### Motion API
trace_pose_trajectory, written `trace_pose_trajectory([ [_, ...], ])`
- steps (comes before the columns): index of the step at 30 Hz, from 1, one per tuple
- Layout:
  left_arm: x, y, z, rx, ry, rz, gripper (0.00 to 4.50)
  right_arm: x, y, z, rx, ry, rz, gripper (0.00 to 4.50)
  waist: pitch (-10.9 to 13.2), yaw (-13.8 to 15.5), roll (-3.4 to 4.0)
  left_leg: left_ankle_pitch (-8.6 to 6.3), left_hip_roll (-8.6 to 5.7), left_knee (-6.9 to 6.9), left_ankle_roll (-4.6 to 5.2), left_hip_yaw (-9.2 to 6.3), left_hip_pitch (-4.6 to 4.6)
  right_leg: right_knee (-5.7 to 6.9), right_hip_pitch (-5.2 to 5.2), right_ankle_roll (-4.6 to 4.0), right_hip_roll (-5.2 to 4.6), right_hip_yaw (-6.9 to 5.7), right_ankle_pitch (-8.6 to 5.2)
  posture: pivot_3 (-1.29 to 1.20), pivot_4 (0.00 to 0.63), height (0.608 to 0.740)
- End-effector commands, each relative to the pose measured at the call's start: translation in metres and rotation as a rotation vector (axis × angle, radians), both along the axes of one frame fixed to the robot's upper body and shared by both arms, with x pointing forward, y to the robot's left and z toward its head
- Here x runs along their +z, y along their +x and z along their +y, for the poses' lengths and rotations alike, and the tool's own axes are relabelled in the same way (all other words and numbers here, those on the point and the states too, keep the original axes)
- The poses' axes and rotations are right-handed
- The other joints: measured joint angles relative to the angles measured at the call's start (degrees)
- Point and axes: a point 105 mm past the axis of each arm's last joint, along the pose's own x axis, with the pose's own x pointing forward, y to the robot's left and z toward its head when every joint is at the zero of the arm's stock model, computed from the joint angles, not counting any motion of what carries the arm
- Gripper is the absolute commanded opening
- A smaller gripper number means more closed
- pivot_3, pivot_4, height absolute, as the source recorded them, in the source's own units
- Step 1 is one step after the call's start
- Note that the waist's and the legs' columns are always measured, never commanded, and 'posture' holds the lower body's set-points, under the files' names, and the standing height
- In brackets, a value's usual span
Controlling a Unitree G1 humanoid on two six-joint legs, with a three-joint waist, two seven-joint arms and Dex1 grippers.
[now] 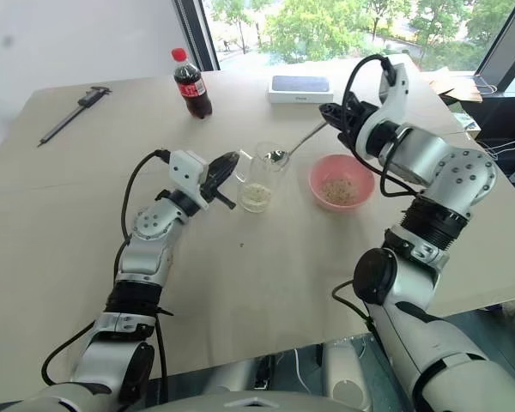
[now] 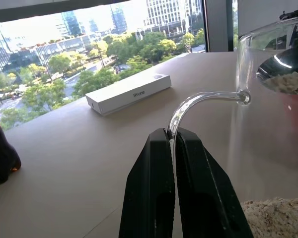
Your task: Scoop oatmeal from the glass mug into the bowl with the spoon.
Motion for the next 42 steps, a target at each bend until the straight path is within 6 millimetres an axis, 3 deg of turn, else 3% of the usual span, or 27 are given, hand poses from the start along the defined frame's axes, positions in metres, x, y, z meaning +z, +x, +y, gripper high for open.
trace_pose_trajectory([
  [1, 0.011, -0.003, -0.003, -0.006, -0.015, -0.070, 0.07, 0.014, -0.004, -0.001, -0.003, 0.026, -0.034, 0.00, 0.0, 0.0, 0.02, 0.00, 0.00, 0.00, 0.00, 0.00, 0.00, 0.00, 0.00, 0.00, 0.00, 0.00, 0.00, 0.00, 0.150, 0.740],
  [17, 0.015, 0.004, -0.016, -0.034, -0.078, -0.155, 0.07, 0.020, -0.006, -0.029, -0.055, 0.115, -0.007, 0.00, 0.0, 0.0, 0.03, 0.00, -0.01, 0.00, 0.03, 0.04, -0.03, 0.01, 0.00, 0.01, 0.01, 0.00, 0.00, 0.00, 0.150, 0.740],
  [24, 0.008, 0.004, -0.010, -0.029, -0.072, -0.131, 0.07, 0.028, -0.004, -0.048, -0.082, 0.153, -0.012, 0.00, 0.0, 0.0, 0.03, 0.00, 0.01, 0.00, 0.05, 0.07, -0.03, 0.01, 0.02, 0.02, 0.02, 0.02, 0.01, 0.00, 0.150, 0.740],
  [31, -0.006, 0.003, 0.011, 0.030, -0.145, -0.013, 0.07, 0.030, -0.002, -0.077, -0.141, 0.181, -0.003, 0.00, 0.0, -0.1, 0.03, -0.01, 0.03, 0.00, 0.08, 0.13, -0.01, 0.01, 0.03, 0.02, 0.02, 0.07, 0.01, 0.00, 0.150, 0.740],
  [38, -0.003, -0.008, 0.022, 0.055, -0.229, 0.013, 0.07, 0.020, -0.002, -0.098, -0.239, -0.026, -0.030, 0.00, 0.0, 0.0, 0.04, -0.16, 0.08, -0.01, 0.34, 0.28, 0.06, -0.01, 0.06, 0.02, 0.03, 0.17, 0.01, 0.00, 0.150, 0.740],
  [42, 0.000, -0.014, 0.023, 0.044, -0.291, 0.008, 0.07, 0.022, -0.001, -0.091, -0.242, -0.195, -0.126, 0.00, 0.0, -0.1, 0.05, -0.17, 0.09, 0.00, 0.36, 0.39, 0.09, -0.01, 0.06, 0.03, 0.04, 0.23, 0.01, 0.00, 0.150, 0.740],
])
